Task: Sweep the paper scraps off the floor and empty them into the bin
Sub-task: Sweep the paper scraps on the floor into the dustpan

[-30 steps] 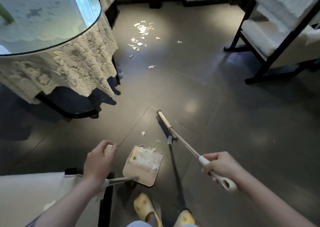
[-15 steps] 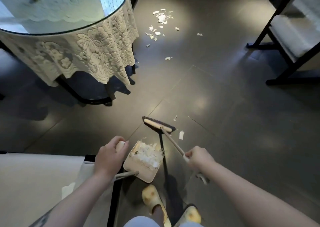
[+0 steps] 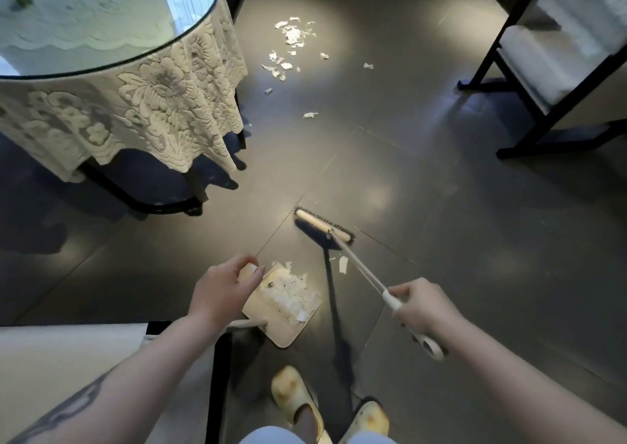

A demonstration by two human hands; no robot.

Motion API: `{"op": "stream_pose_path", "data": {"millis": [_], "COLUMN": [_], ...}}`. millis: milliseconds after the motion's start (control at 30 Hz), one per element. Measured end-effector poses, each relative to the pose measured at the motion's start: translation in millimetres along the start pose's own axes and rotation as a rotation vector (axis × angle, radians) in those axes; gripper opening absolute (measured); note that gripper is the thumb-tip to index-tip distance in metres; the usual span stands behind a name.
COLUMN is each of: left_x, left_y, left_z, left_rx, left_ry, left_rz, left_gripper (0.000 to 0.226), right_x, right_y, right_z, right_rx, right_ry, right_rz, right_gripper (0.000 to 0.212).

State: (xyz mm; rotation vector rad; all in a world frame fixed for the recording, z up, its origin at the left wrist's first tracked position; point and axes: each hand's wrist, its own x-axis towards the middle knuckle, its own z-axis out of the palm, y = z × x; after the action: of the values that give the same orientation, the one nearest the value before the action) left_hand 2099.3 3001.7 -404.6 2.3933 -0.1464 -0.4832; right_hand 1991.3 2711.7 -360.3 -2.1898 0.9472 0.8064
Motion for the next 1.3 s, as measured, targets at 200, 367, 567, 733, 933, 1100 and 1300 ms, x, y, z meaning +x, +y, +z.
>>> {"op": "stream_pose_path", "data": {"millis": [200, 367, 567, 733, 933, 1100, 1300], "left_x": [22, 38, 36, 35, 18, 7, 3], "left_y": [17, 23, 18, 25, 40, 46, 54], "left_z": [10, 8, 8, 18, 33, 44, 51], "left_rx": [0.08, 0.129, 0.097, 0.107, 0.129, 0.163, 0.177], "left_ry": [-0.042, -0.024, -0.003, -0.006, 0.002, 0.025, 0.032], "left_rz": [0.076, 0.087, 0.085, 0.088, 0.036, 0.025, 0.011], "left_gripper": [0.025, 0.015, 0.017, 0.015, 0.015, 0.017, 0.015], "right_x": [44, 28, -1, 12, 46, 40, 26], "right_y": [-17, 8, 55, 61, 54, 74, 72], "right_z": [22, 20, 3, 22, 28, 31, 17], "right_rx": [0.022, 0.098, 0.322, 0.502, 0.684, 0.574, 0.563], "right_ry": [-0.004, -0.13, -0.057, -0.13, -0.202, -0.162, -0.278], "right_rz": [0.066, 0.11, 0.162, 0.285, 0.373, 0.288, 0.257], "right_gripper": [0.042, 0.051, 0.055, 0.033, 0.029, 0.059, 0.064]}}
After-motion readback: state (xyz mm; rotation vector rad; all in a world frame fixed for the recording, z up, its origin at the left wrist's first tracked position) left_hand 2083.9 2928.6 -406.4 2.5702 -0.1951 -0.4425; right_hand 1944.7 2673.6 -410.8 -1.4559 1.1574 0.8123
